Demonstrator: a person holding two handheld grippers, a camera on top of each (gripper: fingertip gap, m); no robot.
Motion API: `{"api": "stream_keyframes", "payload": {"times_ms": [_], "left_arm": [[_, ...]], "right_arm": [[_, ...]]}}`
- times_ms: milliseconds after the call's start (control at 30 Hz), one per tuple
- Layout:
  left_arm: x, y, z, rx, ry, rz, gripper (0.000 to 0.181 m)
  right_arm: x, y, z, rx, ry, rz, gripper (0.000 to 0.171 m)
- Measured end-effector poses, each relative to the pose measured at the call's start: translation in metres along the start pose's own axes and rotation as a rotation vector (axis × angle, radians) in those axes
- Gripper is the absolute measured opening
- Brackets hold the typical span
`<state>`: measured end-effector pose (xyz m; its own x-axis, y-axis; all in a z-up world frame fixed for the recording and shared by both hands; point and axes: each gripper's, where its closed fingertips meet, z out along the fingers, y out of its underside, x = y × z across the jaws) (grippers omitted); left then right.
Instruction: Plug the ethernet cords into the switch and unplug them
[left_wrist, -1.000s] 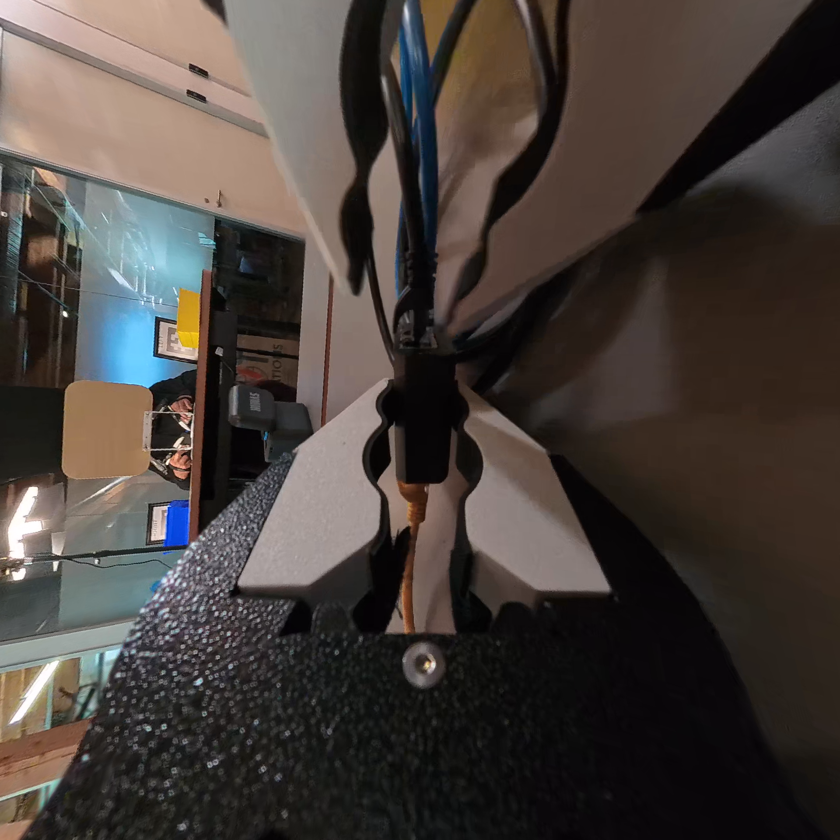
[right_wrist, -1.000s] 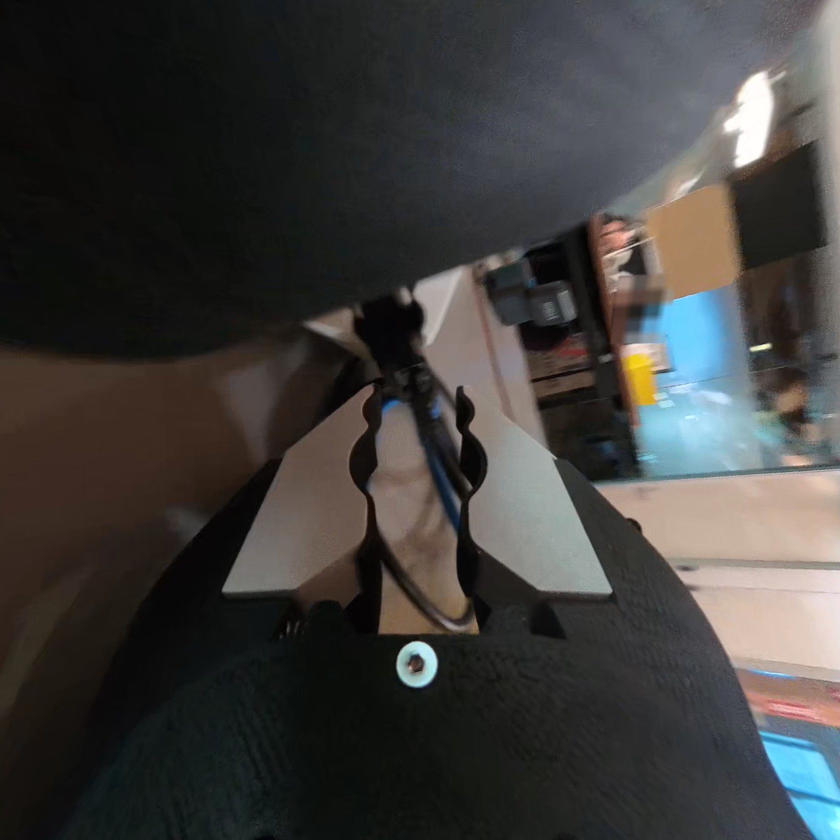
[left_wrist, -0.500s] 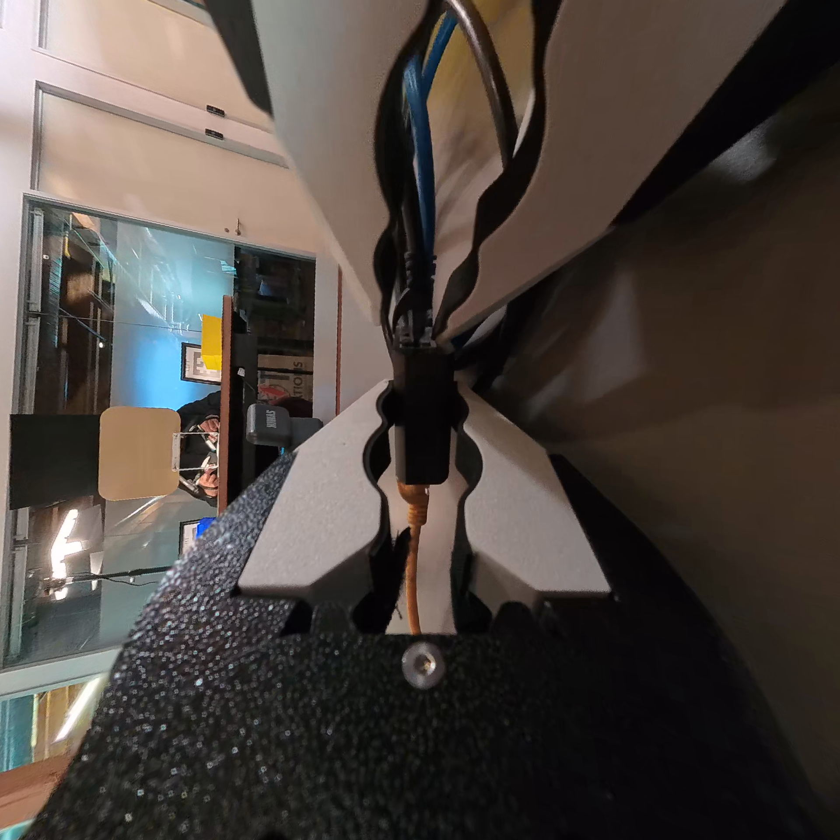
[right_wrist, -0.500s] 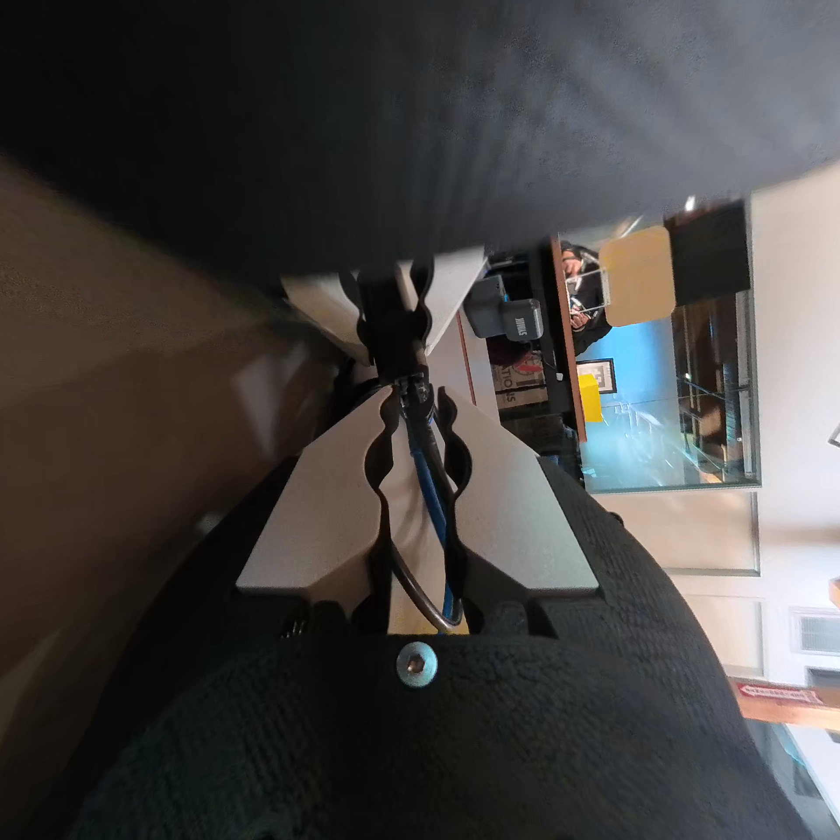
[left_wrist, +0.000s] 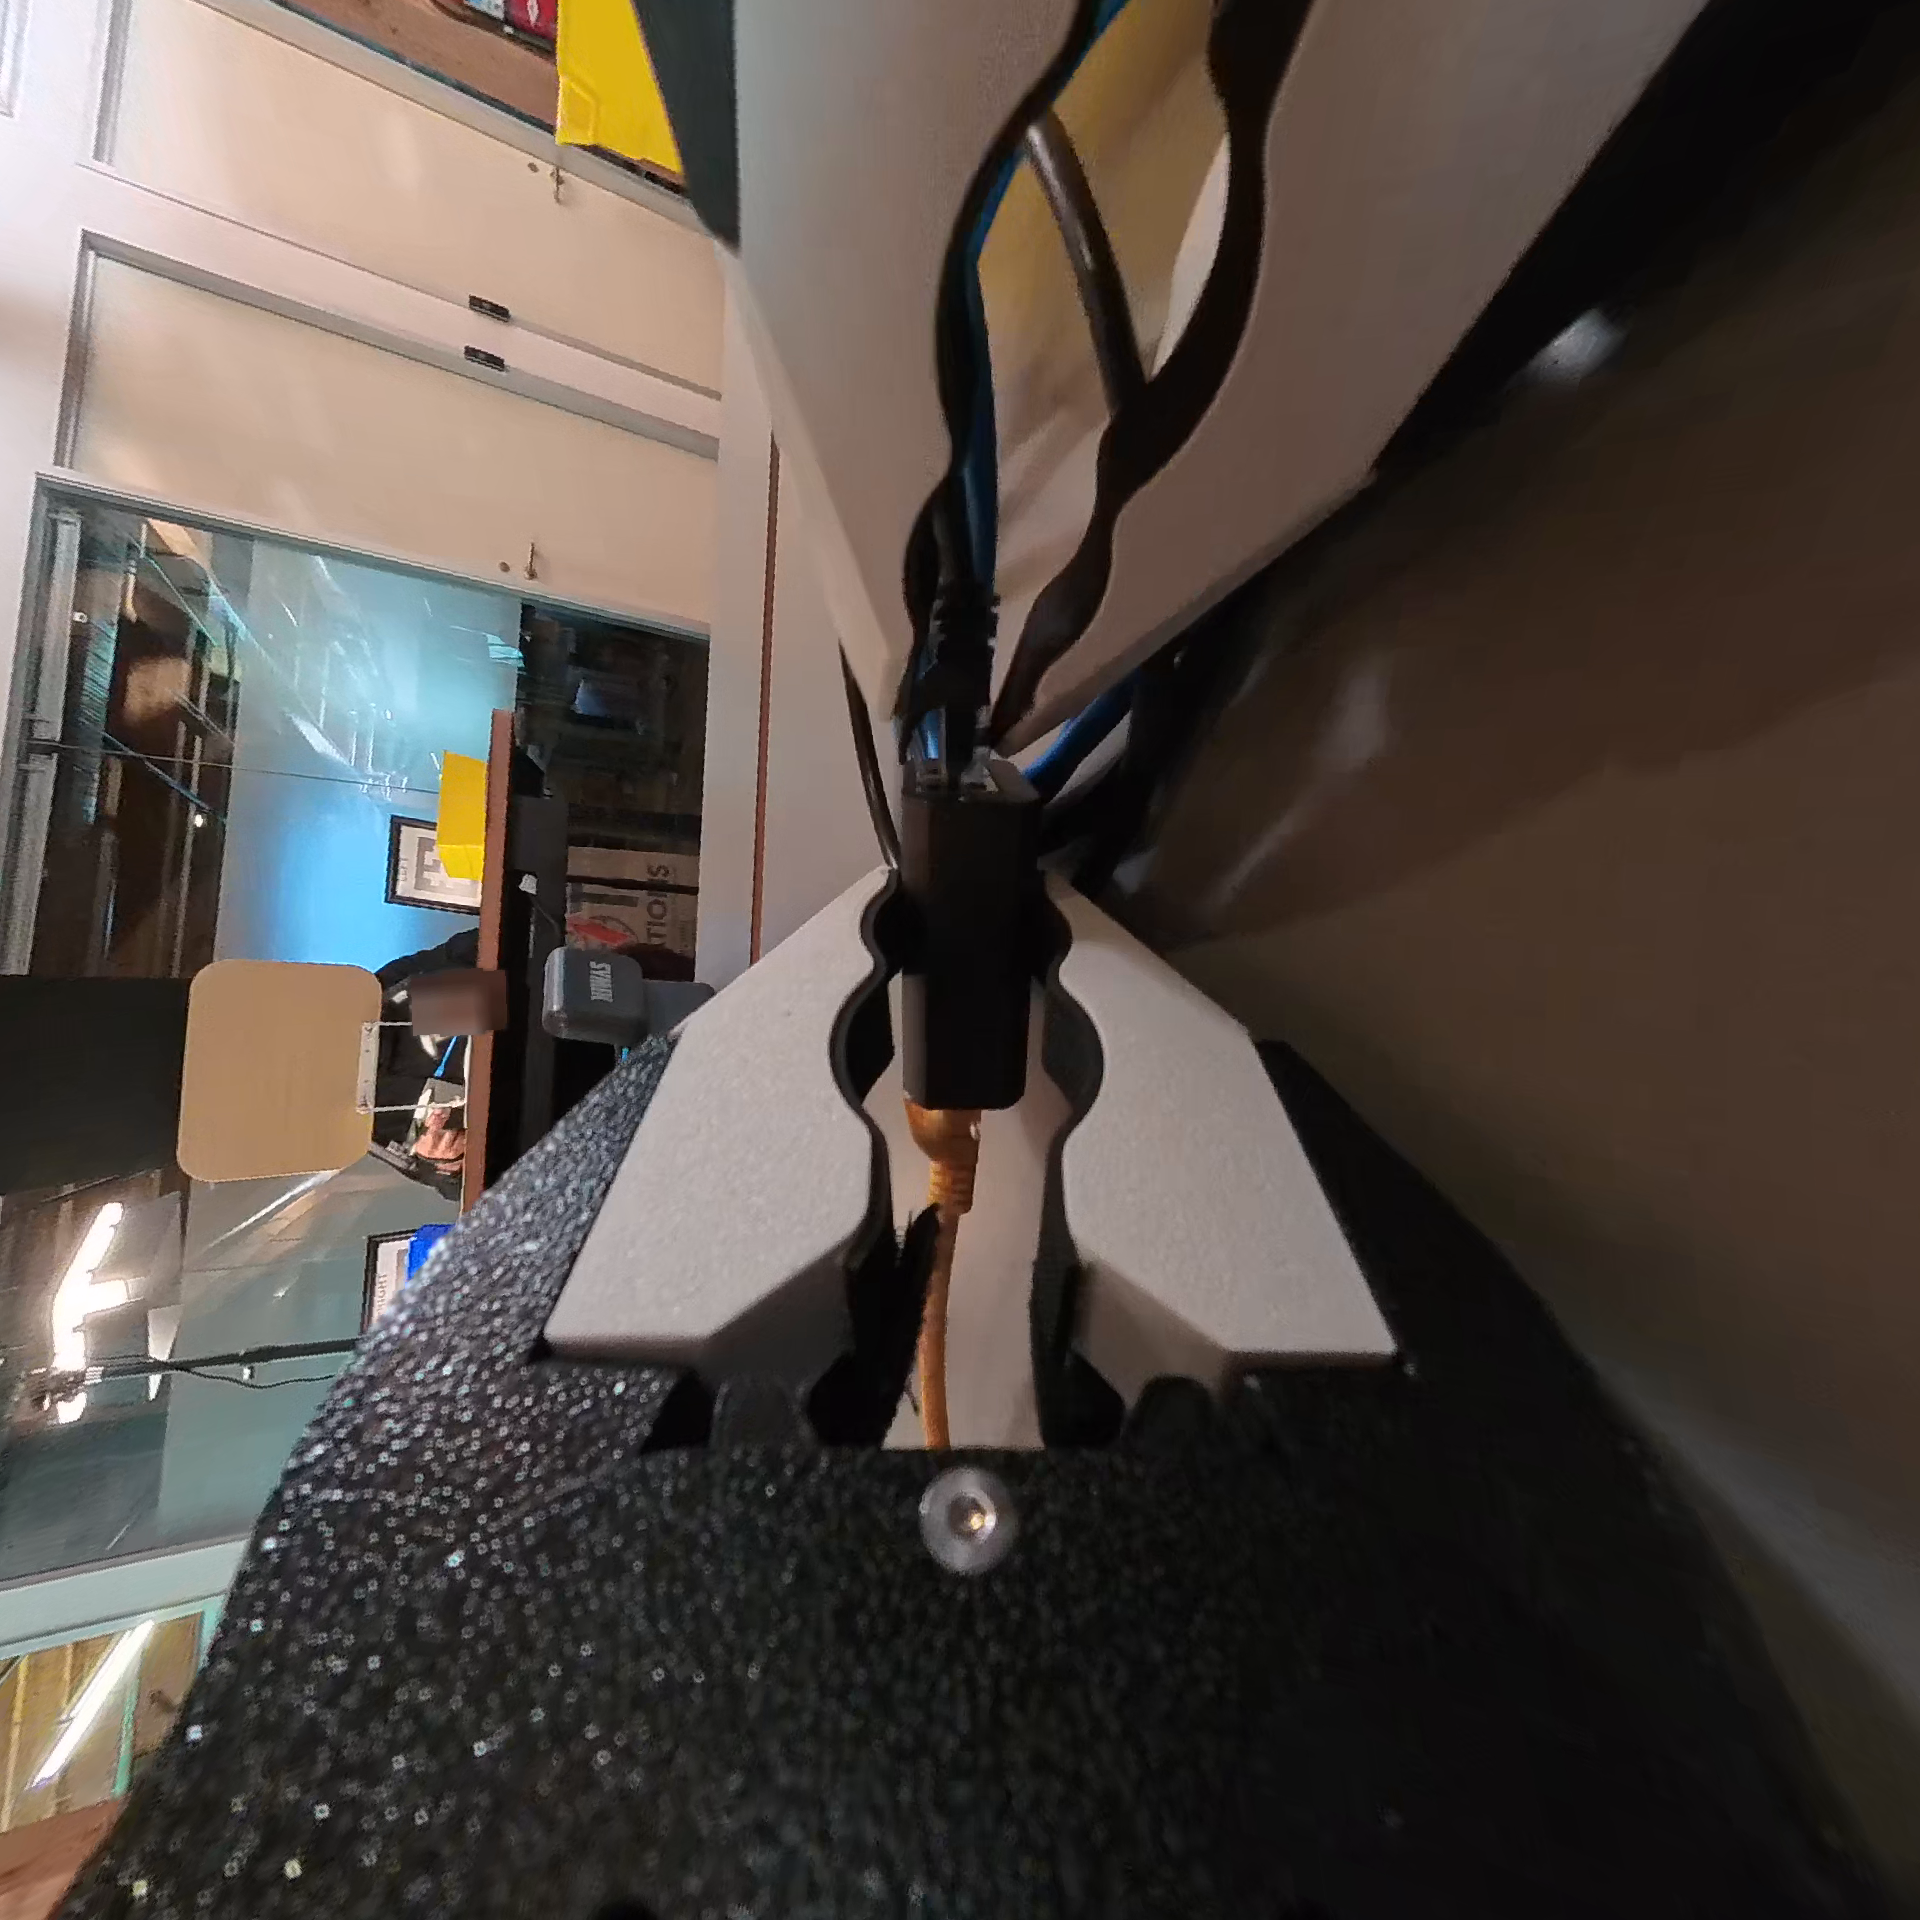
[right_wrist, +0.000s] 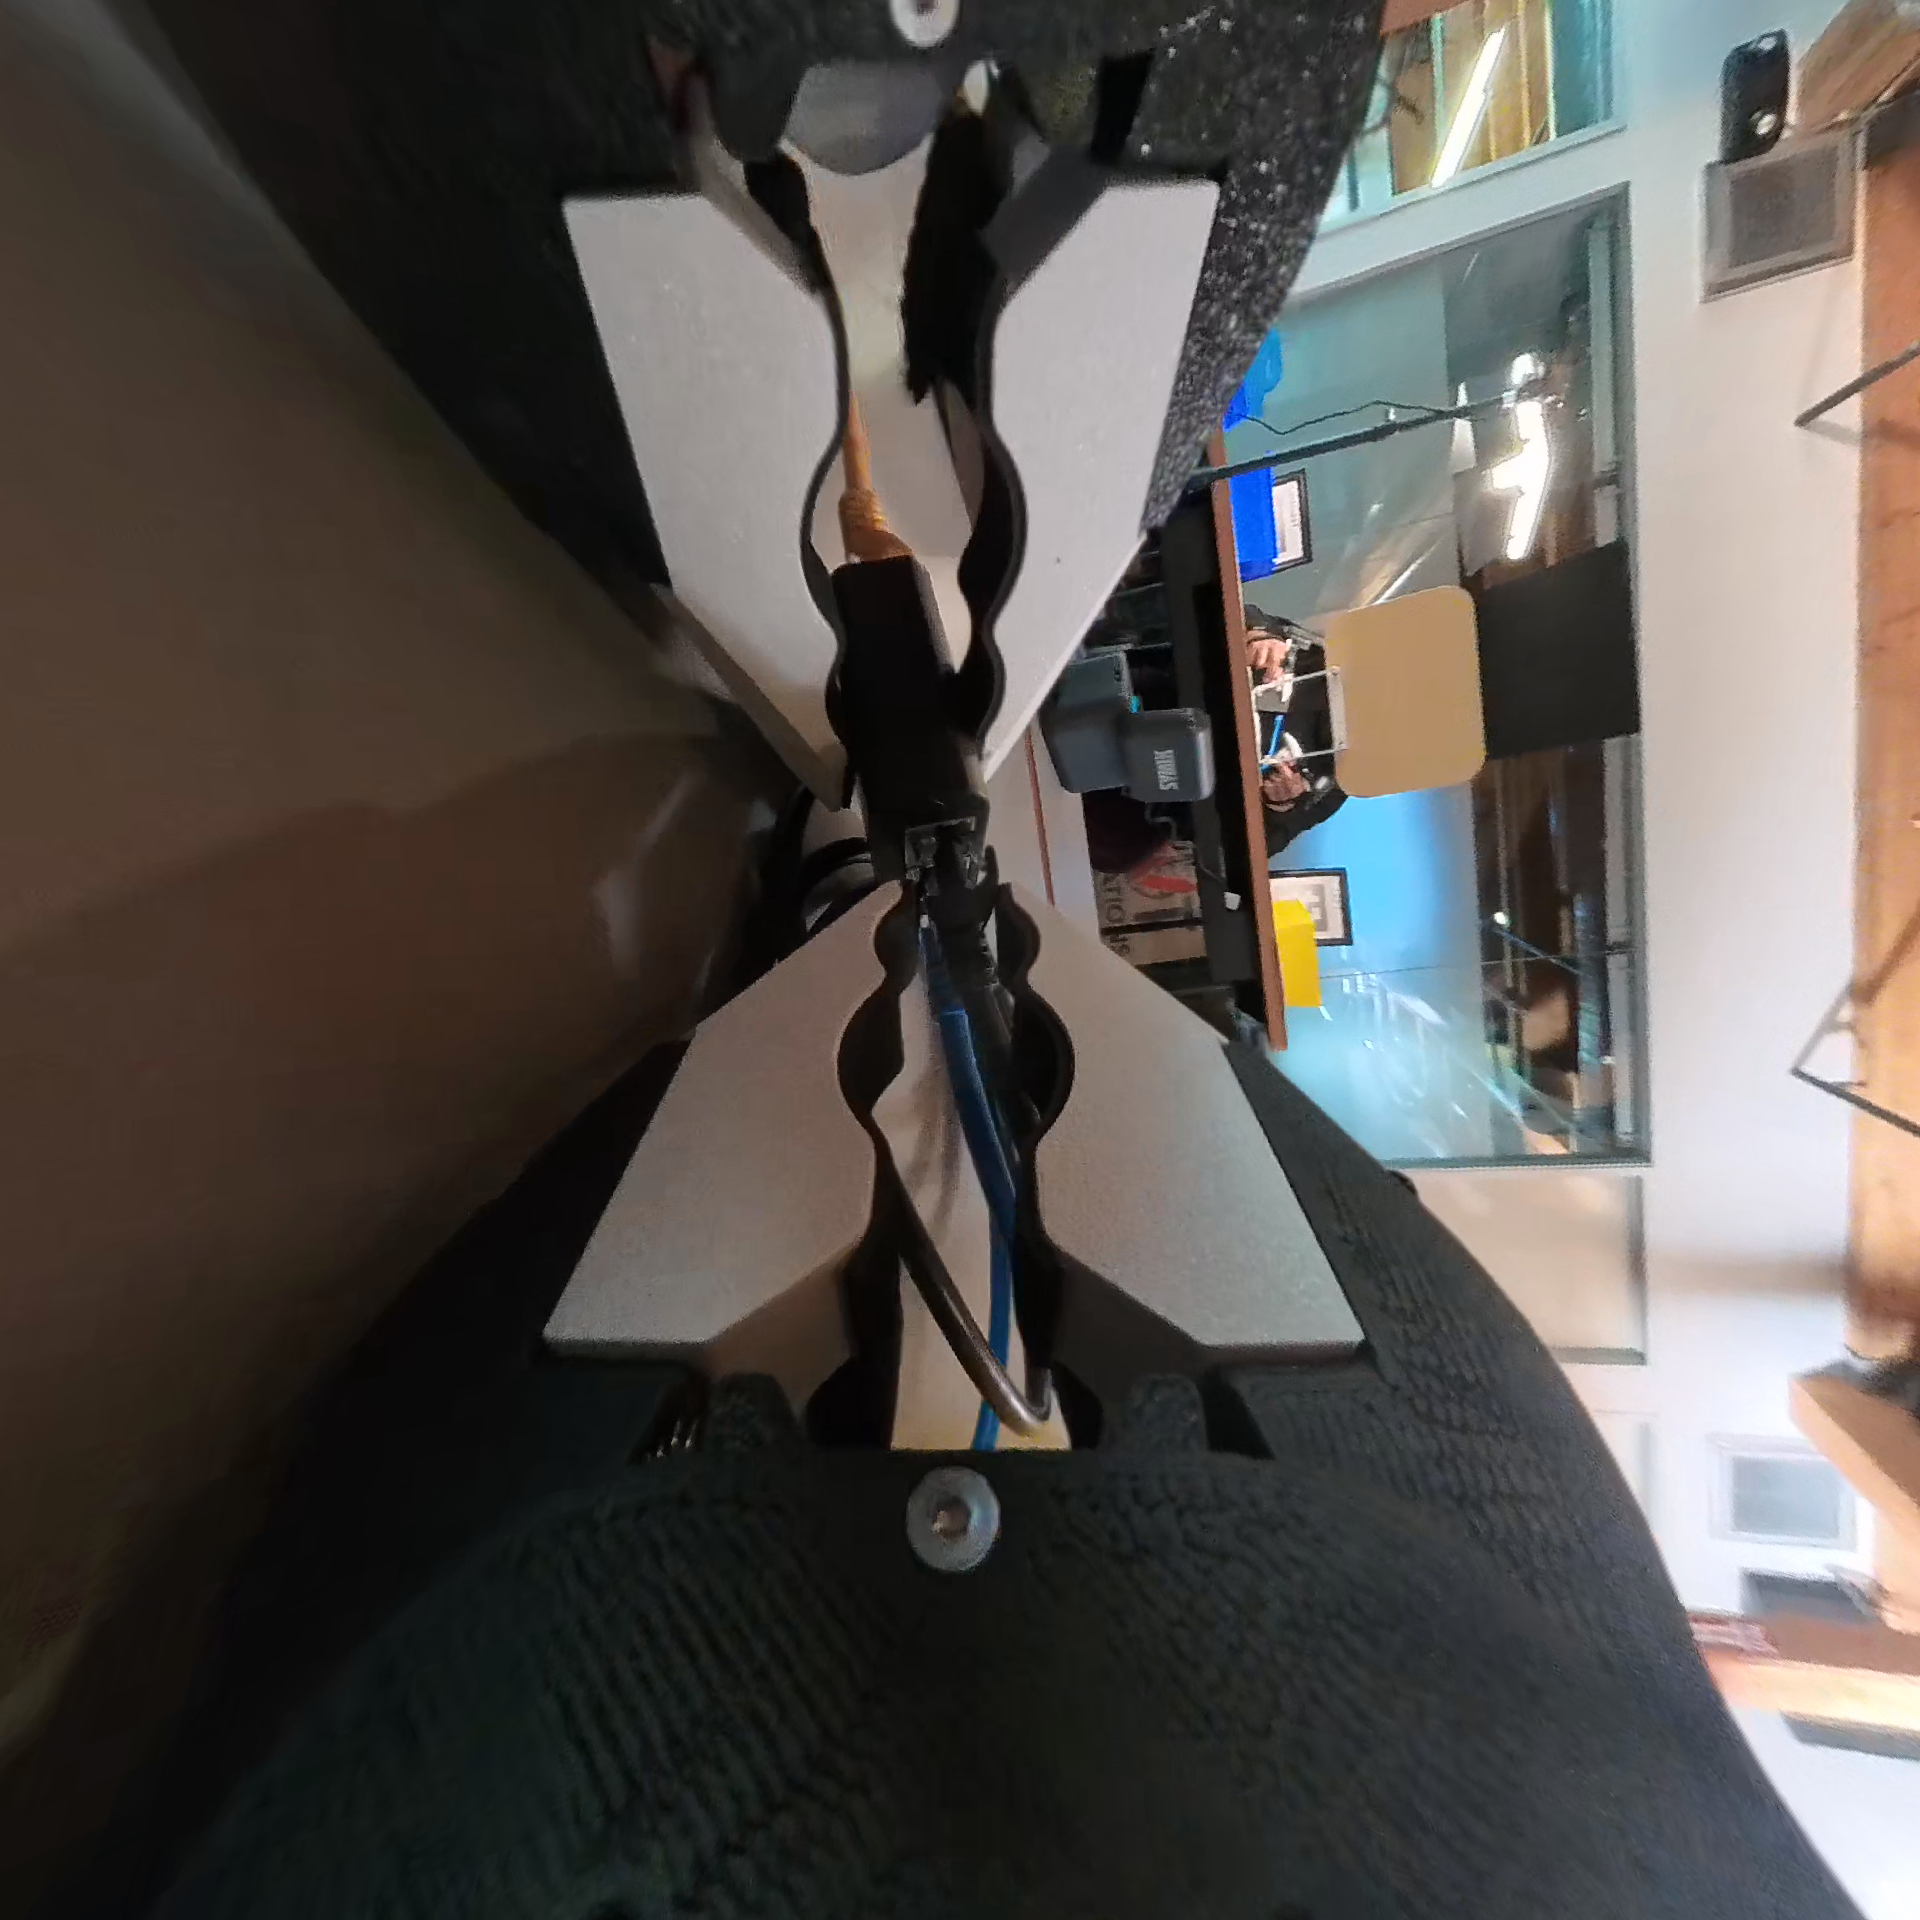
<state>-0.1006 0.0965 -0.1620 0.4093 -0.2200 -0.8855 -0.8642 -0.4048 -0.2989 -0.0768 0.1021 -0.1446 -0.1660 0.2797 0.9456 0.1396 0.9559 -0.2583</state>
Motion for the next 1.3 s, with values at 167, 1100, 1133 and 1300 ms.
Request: {"api": "stream_keyframes", "payload": {"times_ms": [167, 1100, 1133, 1300], "left_arm": [[0.0002, -0.0001, -0.0011, 0.004, -0.001, 0.005, 0.022], [0.0005, -0.0007, -0.0021, 0.009, -0.001, 0.013, 0.022], [0.0005, -0.0008, -0.0021, 0.009, -0.001, 0.013, 0.022], [0.0002, -0.001, -0.0021, 0.009, -0.002, 0.016, 0.022]], "right_arm": [[0.0001, -0.0011, -0.0006, 0.02, 0.002, 0.002, 0.013], [-0.0002, -0.0029, 0.0016, 0.027, 0.034, -0.063, 0.014], [-0.0003, -0.0029, 0.0016, 0.027, 0.035, -0.063, 0.014], [-0.0003, -0.003, 0.0018, 0.038, 0.026, -0.04, 0.014]]}}
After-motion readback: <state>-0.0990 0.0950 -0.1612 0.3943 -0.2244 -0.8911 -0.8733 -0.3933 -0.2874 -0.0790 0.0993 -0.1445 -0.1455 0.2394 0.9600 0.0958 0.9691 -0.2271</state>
